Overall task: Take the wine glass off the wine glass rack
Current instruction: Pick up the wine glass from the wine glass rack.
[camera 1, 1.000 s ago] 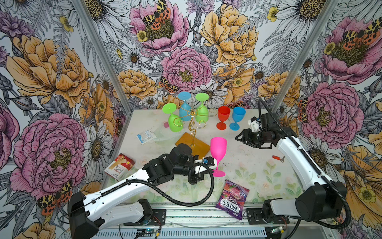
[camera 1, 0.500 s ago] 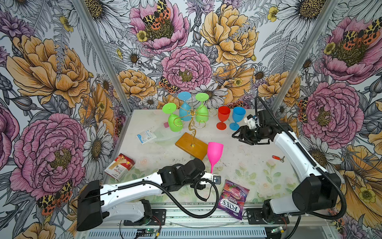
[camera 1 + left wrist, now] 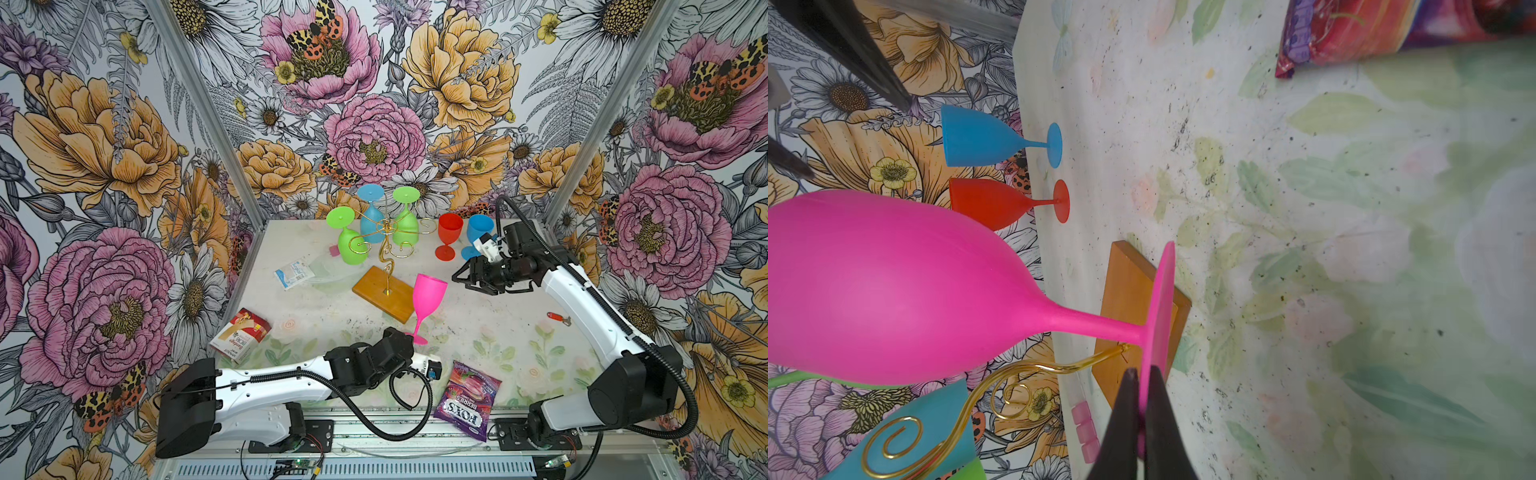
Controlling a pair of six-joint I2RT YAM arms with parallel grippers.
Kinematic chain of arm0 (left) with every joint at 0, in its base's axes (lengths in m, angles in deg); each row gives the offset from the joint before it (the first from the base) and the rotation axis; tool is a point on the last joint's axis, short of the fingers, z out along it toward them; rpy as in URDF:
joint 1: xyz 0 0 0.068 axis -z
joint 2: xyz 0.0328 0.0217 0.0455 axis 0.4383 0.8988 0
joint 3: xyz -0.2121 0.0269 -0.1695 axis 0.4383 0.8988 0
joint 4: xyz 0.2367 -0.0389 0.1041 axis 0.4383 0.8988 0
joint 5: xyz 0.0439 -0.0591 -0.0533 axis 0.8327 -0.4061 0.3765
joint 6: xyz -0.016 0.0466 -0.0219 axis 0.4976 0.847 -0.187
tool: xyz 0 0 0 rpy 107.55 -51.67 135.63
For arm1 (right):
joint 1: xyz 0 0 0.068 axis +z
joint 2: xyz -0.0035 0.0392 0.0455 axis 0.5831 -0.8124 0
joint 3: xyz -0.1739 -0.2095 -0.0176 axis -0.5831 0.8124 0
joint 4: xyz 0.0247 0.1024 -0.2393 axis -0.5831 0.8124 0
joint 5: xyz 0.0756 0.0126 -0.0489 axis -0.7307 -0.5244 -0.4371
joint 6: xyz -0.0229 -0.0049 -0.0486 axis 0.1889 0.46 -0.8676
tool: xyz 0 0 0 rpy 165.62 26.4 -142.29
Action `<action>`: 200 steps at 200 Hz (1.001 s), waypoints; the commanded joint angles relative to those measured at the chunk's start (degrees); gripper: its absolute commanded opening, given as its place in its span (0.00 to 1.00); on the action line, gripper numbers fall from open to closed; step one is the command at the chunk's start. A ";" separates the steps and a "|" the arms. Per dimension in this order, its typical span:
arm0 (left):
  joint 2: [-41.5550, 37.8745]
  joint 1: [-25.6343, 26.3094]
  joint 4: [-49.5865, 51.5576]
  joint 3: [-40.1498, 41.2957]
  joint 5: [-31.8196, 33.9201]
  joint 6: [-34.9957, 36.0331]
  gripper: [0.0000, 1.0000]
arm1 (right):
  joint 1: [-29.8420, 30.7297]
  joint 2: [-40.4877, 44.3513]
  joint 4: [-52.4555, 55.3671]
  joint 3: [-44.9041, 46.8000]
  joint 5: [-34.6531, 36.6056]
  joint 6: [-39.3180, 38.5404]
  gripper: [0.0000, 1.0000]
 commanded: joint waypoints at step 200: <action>3.99 2.15 -20.89 7.68 15.26 20.69 0.00 | 5.56 -5.57 -0.14 -3.98 -3.33 -2.59 0.12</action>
